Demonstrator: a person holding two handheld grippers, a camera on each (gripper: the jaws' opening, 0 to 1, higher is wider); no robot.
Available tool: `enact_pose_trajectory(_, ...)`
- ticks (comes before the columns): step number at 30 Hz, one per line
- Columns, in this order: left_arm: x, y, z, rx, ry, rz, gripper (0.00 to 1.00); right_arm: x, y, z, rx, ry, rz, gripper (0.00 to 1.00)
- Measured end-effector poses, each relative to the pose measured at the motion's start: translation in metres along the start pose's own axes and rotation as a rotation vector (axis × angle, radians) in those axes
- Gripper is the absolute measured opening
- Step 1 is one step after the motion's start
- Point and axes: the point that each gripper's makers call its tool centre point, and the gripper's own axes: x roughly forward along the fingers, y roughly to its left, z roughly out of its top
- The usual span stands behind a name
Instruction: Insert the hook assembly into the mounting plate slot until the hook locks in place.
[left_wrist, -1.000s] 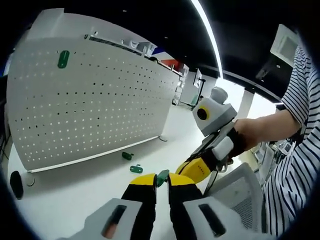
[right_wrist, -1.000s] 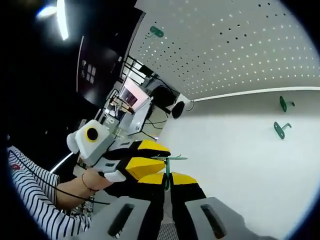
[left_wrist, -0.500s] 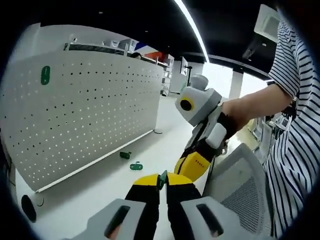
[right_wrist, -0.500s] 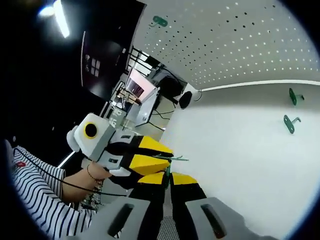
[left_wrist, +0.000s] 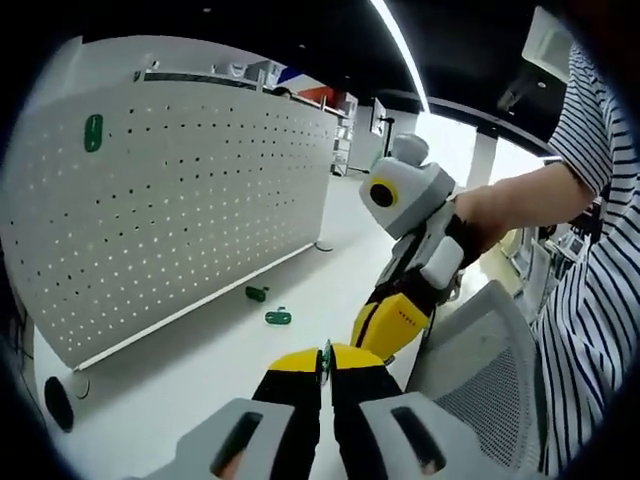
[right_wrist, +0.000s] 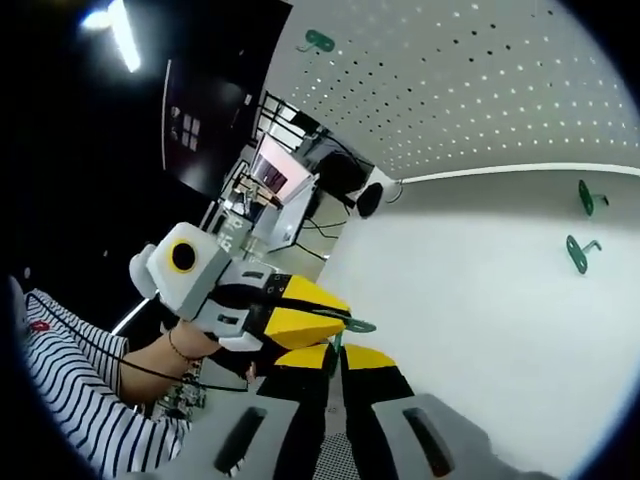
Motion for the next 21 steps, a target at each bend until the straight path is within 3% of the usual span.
enact_pose_trajectory(5, -0.001, 0.01, -0.005, -0.027, 0.036, 0.037, 0.01, -0.003, -0.001, 0.003, -0.032, -0.015, -0.009, 0.03)
enact_pose_trajectory(11, -0.004, 0.026, -0.014, -0.072, 0.086, 0.112, 0.01, -0.009, 0.0, 0.011, -0.12, -0.079, -0.039, 0.05)
enact_pose_trajectory(12, -0.006, 0.031, -0.016, -0.073, 0.098, 0.133, 0.01, -0.011, -0.009, 0.007, -0.127, -0.055, -0.096, 0.06)
enact_pose_trajectory(13, -0.006, 0.033, -0.018, -0.074, 0.106, 0.144, 0.01, -0.011, -0.011, 0.005, -0.127, -0.042, -0.109, 0.07)
enact_pose_trajectory(16, -0.008, 0.041, -0.022, -0.085, 0.135, 0.18, 0.01, -0.013, -0.016, 0.005, -0.268, -0.037, -0.181, 0.1)
enact_pose_trajectory(19, -0.011, 0.045, -0.021, -0.108, 0.136, 0.198, 0.01, -0.016, -0.009, 0.01, -0.281, -0.087, -0.186, 0.13)
enact_pose_trajectory(21, -0.013, 0.047, -0.02, -0.128, 0.135, 0.211, 0.01, -0.021, -0.014, 0.02, -0.335, -0.135, -0.263, 0.15)
